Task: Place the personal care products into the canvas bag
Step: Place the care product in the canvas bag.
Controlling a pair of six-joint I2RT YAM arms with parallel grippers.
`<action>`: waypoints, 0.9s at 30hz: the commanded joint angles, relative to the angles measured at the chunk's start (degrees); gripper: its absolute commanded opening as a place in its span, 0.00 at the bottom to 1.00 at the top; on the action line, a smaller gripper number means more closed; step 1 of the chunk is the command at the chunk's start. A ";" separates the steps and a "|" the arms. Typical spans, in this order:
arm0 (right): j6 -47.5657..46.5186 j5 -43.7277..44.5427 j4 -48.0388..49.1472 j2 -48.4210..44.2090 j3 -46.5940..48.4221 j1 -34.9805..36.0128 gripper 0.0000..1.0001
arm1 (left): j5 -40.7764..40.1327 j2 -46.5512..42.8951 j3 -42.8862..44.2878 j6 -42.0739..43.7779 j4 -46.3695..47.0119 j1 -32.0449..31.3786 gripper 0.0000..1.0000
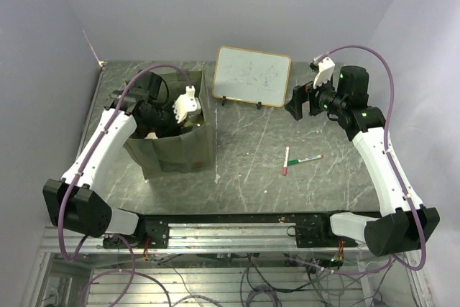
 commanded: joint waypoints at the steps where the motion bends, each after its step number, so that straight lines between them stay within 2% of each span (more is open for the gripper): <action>1: -0.53 -0.04 1.35 -0.78 -0.49 0.03 1.00 | -0.62 -1.05 -0.74 1.65 5.65 -0.12 0.07; 27: -0.75 -0.04 1.00 -0.91 -0.16 0.10 1.00 | -0.69 3.21 -5.31 1.39 8.40 -0.12 0.13</action>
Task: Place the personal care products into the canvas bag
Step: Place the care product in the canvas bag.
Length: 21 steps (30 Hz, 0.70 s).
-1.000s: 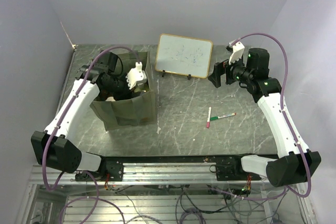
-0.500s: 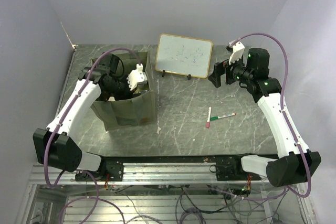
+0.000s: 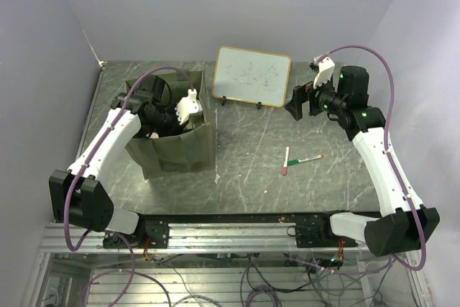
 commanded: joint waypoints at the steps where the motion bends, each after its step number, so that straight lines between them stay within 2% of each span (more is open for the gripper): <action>1: -0.77 0.07 1.06 -0.91 -0.18 0.10 1.00 | -0.41 1.05 -1.05 1.34 3.60 -0.12 0.14; 12: -1.13 0.44 1.00 -1.35 -0.52 -0.02 1.00 | -0.30 1.15 0.59 1.80 1.38 -0.14 0.22; 21: -1.30 0.26 0.95 -1.43 -0.79 -0.02 1.00 | -0.26 -1.00 2.04 2.13 -0.95 -0.16 0.33</action>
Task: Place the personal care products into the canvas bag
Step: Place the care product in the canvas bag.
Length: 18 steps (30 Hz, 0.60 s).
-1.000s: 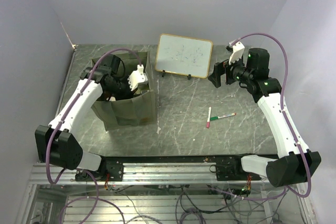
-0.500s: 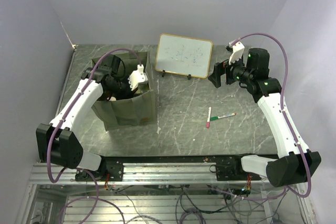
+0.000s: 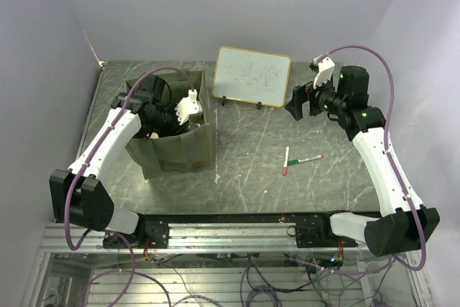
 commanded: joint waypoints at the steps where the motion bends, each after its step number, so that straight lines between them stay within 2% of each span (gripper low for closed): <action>1: -0.65 0.06 0.93 -1.32 -0.69 -0.01 1.00 | 0.24 -1.31 2.22 1.09 -1.49 -0.20 0.34; 7: -0.38 -0.50 0.95 -0.76 -0.24 0.02 1.00 | 0.04 -2.14 3.55 1.32 -2.90 -0.14 0.41; 9: -0.30 -0.55 0.95 -0.72 -0.10 -0.04 1.00 | -0.07 -2.37 4.11 1.45 -3.33 -0.19 0.54; 18: 0.26 -0.11 1.14 -1.04 0.08 -0.02 1.00 | -0.54 -3.17 9.67 1.21 -6.77 -0.11 0.71</action>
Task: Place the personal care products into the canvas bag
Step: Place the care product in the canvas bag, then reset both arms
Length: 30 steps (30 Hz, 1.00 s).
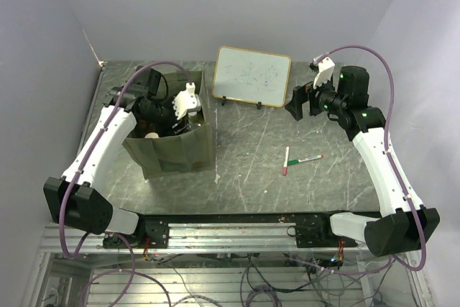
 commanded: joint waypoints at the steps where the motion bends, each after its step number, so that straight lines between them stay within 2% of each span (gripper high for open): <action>1: 0.59 0.46 1.18 -1.02 0.10 -0.07 1.00 | -0.37 -1.97 5.11 -0.01 -2.59 -0.12 0.73; 6: 2.78 3.42 2.00 -1.03 0.79 -0.75 1.00 | -1.48 -3.18 9.97 -3.04 -1.93 0.02 0.79; 10: 5.84 8.30 2.71 -0.24 2.51 -1.89 1.00 | -3.35 -3.96 12.98 -9.71 2.08 1.14 0.82; 14: 7.25 13.73 3.05 0.80 4.47 -2.61 1.00 | -13.87 -6.39 12.10 -27.99 16.87 3.69 0.88; 17: 5.75 15.39 2.85 2.15 6.51 -2.69 1.00 | -22.64 -7.92 12.77 -33.87 22.31 5.28 0.92; 19: 5.53 15.37 2.66 2.96 7.98 -2.67 1.00 | -27.14 -9.26 12.06 -35.23 25.85 5.40 0.99; 26: 7.82 12.50 2.37 2.99 9.10 -2.65 1.00 | -31.75 -17.38 3.19 -40.29 38.68 5.42 0.99; 30: 9.66 17.15 4.38 2.49 9.66 -2.63 1.00 | -33.30 -20.71 -1.47 -41.62 42.47 5.50 0.99</action>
